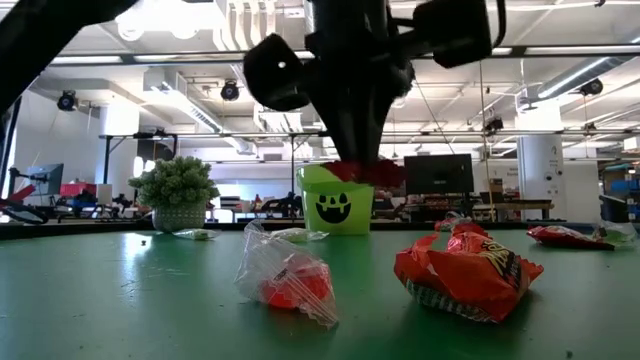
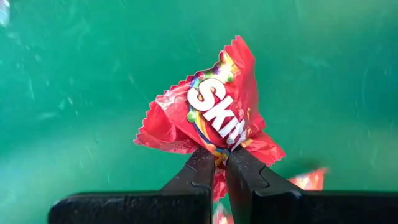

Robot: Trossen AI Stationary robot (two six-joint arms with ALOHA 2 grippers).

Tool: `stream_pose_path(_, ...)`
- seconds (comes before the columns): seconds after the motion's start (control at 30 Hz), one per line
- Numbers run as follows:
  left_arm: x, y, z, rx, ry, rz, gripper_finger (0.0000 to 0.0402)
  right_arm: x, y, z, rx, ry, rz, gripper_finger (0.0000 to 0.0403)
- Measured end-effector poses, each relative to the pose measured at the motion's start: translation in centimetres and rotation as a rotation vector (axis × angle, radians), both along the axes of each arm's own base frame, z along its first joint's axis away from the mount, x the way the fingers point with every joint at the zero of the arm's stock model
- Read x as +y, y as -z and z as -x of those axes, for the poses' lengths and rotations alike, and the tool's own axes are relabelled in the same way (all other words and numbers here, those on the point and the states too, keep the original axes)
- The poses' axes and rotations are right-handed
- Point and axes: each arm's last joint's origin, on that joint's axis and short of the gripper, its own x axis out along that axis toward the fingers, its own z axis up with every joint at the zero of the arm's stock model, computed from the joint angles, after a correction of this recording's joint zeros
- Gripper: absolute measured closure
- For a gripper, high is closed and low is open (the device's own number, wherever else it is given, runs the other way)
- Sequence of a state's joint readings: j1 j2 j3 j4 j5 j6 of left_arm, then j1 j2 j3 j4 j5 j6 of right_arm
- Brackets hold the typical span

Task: Organize candy in baskets
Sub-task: Put the red candy into the black bucket

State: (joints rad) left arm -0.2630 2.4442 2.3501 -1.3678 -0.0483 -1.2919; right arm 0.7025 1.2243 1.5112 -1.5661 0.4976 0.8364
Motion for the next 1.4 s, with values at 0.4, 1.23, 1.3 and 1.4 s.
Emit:
stream_pose_path(0.4, -4.6, -5.3, 4.6, 0.007, 0.115, -0.008, 0.0401, 0.0, 0.0, 0.0, -0.002, 0.000, -0.001, 0.0257)
stream_pose_path(1.23, -11.5, -15.7, 15.9, -0.220, 0.419, -0.061, 0.0401, 1.1, 1.2, -1.7, -0.092, 0.335, -0.099, 0.0257)
stream_pose_path(1.3, -12.1, -15.9, 16.7, -0.218, 0.451, -0.040, 0.0401, 1.3, 1.4, -1.9, -0.096, 0.357, -0.106, 0.0257)
stream_pose_path(1.4, -13.1, -15.5, 17.6, -0.183, 0.494, -0.007, 0.0401, 1.6, 1.7, -2.2, -0.099, 0.388, -0.114, 0.0257)
